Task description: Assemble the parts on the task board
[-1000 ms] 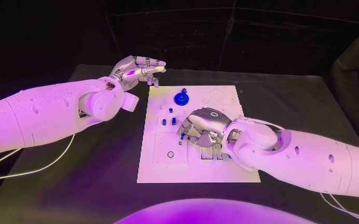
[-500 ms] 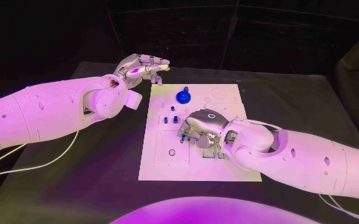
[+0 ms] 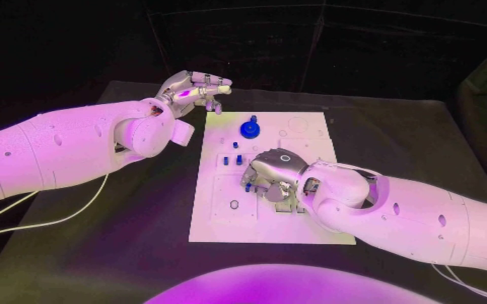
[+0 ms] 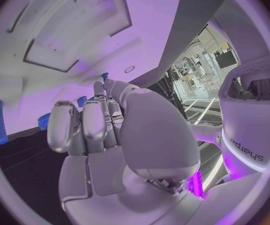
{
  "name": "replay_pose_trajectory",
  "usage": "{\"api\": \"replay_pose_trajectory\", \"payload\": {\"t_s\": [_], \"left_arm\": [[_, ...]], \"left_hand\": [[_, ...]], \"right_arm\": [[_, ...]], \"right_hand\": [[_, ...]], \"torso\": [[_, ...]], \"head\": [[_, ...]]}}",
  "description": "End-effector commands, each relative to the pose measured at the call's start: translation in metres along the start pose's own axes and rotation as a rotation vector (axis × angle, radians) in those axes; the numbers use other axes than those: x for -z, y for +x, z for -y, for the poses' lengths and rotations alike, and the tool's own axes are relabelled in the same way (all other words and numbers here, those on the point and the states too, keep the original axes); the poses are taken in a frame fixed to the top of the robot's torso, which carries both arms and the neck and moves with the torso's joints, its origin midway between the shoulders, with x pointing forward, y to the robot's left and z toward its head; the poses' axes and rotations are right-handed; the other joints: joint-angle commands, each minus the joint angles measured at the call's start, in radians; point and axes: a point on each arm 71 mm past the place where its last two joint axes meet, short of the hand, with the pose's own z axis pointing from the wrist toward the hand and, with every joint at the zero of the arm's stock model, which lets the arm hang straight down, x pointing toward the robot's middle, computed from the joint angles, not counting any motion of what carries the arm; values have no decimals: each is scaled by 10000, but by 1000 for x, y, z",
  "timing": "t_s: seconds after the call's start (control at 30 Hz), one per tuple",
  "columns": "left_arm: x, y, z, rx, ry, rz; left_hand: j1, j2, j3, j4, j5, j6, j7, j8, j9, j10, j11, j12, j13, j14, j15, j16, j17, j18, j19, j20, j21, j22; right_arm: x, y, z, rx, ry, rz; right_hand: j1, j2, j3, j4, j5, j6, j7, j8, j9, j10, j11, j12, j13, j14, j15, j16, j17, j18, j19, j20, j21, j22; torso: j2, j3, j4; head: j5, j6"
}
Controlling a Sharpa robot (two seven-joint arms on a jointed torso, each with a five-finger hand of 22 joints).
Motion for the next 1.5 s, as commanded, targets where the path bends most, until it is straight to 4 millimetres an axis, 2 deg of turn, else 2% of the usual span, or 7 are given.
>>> {"api": "replay_pose_trajectory", "payload": {"t_s": [0.03,0.47,0.73,1.03,1.17,1.27,1.5], "left_arm": [[0,0,1,81,-15,-88],[0,0,0,123,-142,-189],[0,-1,0,124,-158,-186],[1,-2,0,123,-179,-176],[1,-2,0,119,-195,-165],[1,-2,0,121,-205,-171],[1,-3,-1,123,-227,-175]], "left_hand": [[-29,78,2,62,14,-8,56,61,-6,-20,85,49,-15,-44,38,-32,-10,31,-13,46,-33,-17],[-52,81,-7,75,13,-32,67,70,-7,-43,96,54,-22,-47,48,-35,-31,30,10,54,-35,-27],[-52,81,-7,75,13,-32,67,70,-7,-43,96,54,-22,-47,48,-35,-31,30,10,54,-35,-27],[-64,86,-12,83,14,-48,72,80,-6,-58,101,60,-26,-54,55,-40,-51,30,23,61,-38,-37],[-64,86,-12,83,14,-48,72,80,-6,-58,101,60,-26,-54,55,-40,-51,30,23,61,-38,-37],[-64,86,-12,83,14,-48,72,80,-6,-58,101,60,-26,-54,55,-40,-51,30,23,61,-38,-37],[-64,86,-12,83,14,-48,72,80,-6,-58,101,60,-26,-54,55,-40,-51,30,23,61,-38,-37]], "right_arm": [[0,0,-2,127,-35,-112],[-1,1,-2,266,37,-245],[-2,4,-2,426,124,-533],[-2,3,-3,438,63,-456],[-2,0,-3,325,-1,-22],[-2,-3,-4,208,-66,447],[10,-13,-2,-374,-236,1477]], "right_hand": [[-90,22,-13,-63,36,30,51,-25,11,41,34,-36,0,267,-5,32,4,-80,49,0,58,16],[-107,24,-13,-92,34,34,47,-22,12,47,31,-37,3,268,-7,40,5,-78,42,2,56,11],[-485,-130,-244,-148,163,-53,56,-50,1,-44,54,-119,-12,242,17,16,-84,-63,-25,23,18,-50],[-893,-295,-552,-109,139,-282,119,-74,-18,-420,164,-354,-56,213,104,-1,-171,-36,-128,96,-64,-173],[-1152,-484,-928,-92,264,-752,267,-94,-49,-1447,361,-459,-85,-33,281,-565,-910,175,-836,235,-665,-1132],[-1160,-449,-1305,-145,263,-1149,352,-82,-40,-2121,475,-397,-62,-391,365,-1398,-1981,376,-1498,337,-1292,-2050],[-1083,-264,-1711,-189,302,-1321,347,-60,-21,-2111,458,2,-1,-412,352,-1531,-2272,411,-1541,352,-1471,-2241]], "torso": [[-7,3,-8],[-9,-2,-3],[-2,-6,-6],[-14,-2,-1],[-13,1,-9],[-12,3,-10],[-20,5,-10]], "head": [[19,-21],[28,-28],[25,-52],[30,-73],[38,-44],[25,-22],[-42,70]]}}
